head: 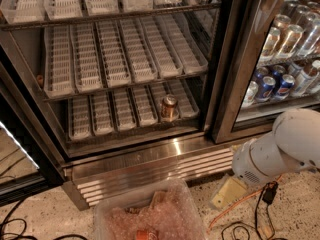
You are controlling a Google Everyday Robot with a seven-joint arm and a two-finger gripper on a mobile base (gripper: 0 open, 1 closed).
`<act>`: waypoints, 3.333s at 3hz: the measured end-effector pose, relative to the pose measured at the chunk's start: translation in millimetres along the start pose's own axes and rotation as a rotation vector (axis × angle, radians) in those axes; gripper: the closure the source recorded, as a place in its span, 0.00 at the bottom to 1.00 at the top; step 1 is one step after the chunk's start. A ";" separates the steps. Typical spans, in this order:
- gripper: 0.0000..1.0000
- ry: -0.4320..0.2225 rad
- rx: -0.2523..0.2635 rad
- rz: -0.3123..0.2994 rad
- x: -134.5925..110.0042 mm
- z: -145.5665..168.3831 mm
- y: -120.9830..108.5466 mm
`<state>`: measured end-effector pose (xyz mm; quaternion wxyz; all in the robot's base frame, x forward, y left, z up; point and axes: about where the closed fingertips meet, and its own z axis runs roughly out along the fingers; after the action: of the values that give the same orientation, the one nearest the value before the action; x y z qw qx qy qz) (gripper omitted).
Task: Pick orange can from bottom shelf of fridge
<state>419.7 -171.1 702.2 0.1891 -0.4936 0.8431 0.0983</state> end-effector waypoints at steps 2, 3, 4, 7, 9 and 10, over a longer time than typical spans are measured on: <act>0.00 -0.124 0.142 0.110 -11.8 65.2 -39.5; 0.00 -0.128 0.202 0.135 -14.0 109.2 -54.7; 0.00 -0.184 0.247 0.145 -38.3 110.7 -66.9; 0.00 -0.290 0.292 0.162 -63.2 140.0 -81.0; 0.00 -0.494 0.359 0.196 -106.6 193.2 -114.6; 0.00 -0.550 0.396 0.199 -115.7 186.9 -123.2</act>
Offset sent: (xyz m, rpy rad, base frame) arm 0.1249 0.0121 -0.0698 0.1205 -0.4164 -0.3694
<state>619.3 -74.0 583.0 0.4908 -0.3180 0.8073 0.0799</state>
